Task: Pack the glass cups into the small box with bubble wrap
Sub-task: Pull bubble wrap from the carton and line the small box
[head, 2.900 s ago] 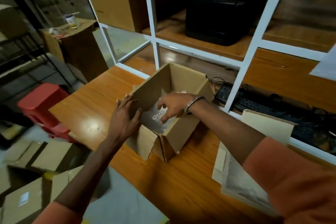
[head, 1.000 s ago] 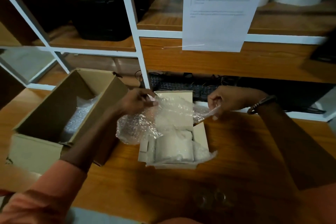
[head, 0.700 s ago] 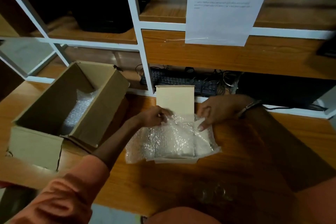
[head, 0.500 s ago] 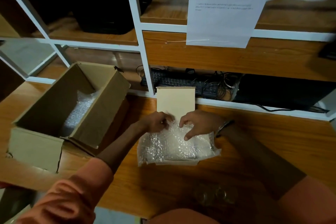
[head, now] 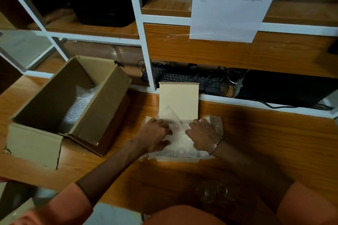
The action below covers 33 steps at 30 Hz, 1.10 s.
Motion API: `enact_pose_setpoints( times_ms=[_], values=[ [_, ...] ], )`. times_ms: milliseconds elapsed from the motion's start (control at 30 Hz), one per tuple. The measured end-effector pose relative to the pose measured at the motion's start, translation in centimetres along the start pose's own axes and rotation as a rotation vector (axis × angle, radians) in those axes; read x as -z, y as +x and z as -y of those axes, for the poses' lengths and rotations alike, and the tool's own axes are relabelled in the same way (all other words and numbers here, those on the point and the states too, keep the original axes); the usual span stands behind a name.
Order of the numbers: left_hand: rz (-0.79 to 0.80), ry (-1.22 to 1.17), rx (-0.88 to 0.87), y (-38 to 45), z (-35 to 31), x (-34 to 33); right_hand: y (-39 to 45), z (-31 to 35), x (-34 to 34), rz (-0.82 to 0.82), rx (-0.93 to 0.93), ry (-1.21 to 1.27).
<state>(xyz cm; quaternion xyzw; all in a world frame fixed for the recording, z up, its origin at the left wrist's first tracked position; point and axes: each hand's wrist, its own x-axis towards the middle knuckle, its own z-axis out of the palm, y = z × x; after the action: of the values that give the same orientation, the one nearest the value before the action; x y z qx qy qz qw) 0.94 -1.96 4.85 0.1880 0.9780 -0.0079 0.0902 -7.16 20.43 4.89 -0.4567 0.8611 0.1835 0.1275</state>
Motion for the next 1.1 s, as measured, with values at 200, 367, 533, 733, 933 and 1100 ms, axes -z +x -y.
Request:
enact_pose_setpoints(
  times_ms=[200, 367, 533, 733, 933, 1100],
  values=[
    [0.222, 0.126, -0.012, 0.0, -0.5, -3.5, 0.4, 1.6, -0.2, 0.011, 0.171, 0.053],
    [0.224, 0.186, 0.012, 0.9, -0.2, -4.7, 1.6, 0.8, -1.8, 0.156, 0.072, -0.056],
    [0.229, 0.239, 0.012, 1.5, -1.4, -5.2, 2.2, 1.2, -3.3, 0.133, 0.072, -0.097],
    [0.180, 0.180, -0.022, 1.4, -0.7, -4.3, 1.7, 1.7, -2.1, 0.114, 0.051, -0.009],
    [0.011, 0.160, -0.085, -1.0, 0.5, -3.0, 0.8, 1.4, -1.1, -0.021, 0.081, 0.045],
    [0.147, 0.292, -0.048, 1.0, 1.1, -4.1, 1.5, 1.6, -2.2, 0.016, 0.127, 0.029]
  ],
)
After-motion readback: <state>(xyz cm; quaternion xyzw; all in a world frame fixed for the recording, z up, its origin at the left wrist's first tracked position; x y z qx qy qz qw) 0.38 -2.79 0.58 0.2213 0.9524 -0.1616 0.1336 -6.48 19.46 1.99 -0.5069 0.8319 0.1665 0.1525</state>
